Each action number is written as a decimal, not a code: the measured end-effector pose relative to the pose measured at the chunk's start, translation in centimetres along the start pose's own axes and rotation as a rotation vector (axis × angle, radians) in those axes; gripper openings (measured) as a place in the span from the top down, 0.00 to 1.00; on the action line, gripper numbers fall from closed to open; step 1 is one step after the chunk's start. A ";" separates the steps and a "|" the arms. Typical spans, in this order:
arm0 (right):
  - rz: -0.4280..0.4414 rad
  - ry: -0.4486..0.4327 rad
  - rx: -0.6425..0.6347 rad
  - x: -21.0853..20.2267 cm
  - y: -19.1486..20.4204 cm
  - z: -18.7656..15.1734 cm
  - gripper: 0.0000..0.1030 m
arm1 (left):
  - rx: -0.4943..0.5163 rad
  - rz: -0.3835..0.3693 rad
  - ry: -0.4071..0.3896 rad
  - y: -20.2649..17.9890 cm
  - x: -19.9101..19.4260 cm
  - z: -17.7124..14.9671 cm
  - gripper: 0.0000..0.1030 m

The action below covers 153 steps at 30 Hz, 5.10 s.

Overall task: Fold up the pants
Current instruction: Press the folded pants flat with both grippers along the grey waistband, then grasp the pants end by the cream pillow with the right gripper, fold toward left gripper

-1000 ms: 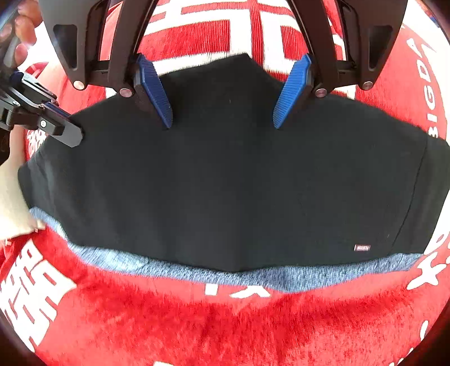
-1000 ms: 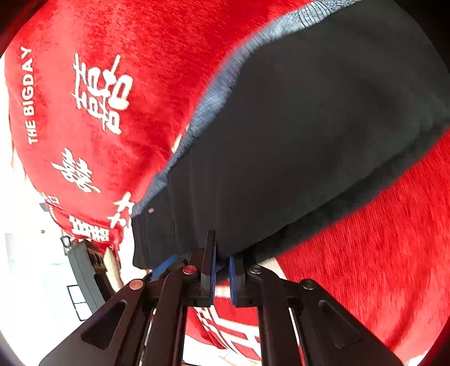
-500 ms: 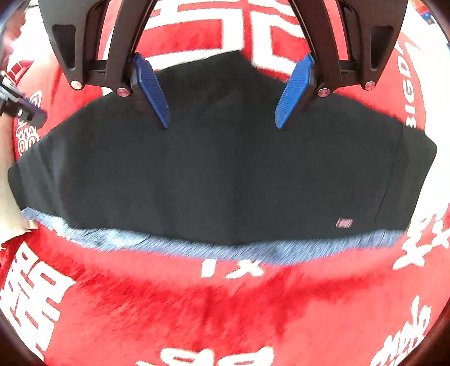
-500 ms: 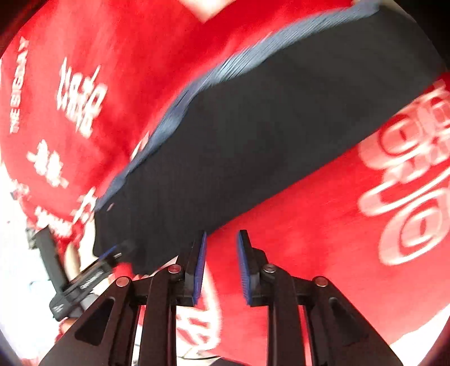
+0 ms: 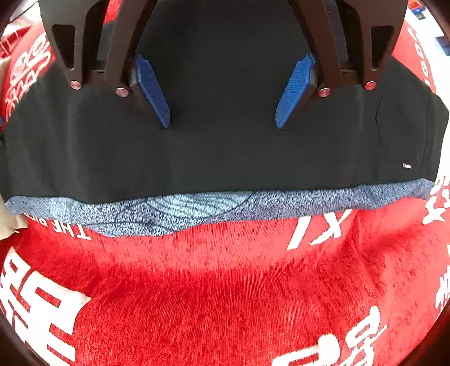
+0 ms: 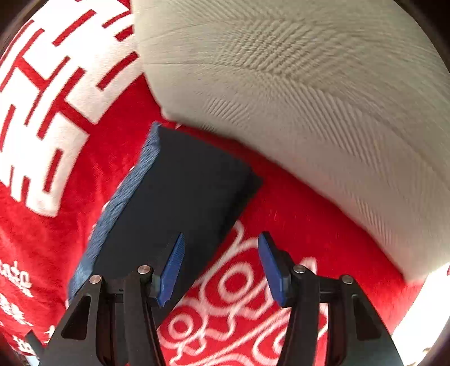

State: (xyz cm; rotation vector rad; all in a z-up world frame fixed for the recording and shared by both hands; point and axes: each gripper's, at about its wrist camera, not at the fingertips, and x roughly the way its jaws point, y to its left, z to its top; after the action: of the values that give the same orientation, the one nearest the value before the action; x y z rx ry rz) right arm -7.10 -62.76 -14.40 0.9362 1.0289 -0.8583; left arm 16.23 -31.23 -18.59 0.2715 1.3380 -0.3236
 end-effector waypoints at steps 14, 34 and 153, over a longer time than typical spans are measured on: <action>-0.138 -0.156 -0.341 -1.6 3.9 0.8 0.88 | 0.016 0.080 -0.016 -0.8 0.1 0.2 0.05; 0.077 0.030 -0.597 6.3 16.5 -2.7 0.71 | -0.068 0.060 -0.035 -0.2 3.1 5.9 0.00; 0.297 -0.189 -0.988 -11.3 20.9 -13.3 0.90 | 0.009 -0.176 -0.075 3.1 -4.8 -0.8 0.41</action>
State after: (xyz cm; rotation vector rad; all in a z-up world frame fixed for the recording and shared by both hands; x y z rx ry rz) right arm 4.54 -41.44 -2.11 0.1445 0.9508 -0.1155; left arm 15.77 -27.69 -14.00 0.1475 1.2895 -0.4830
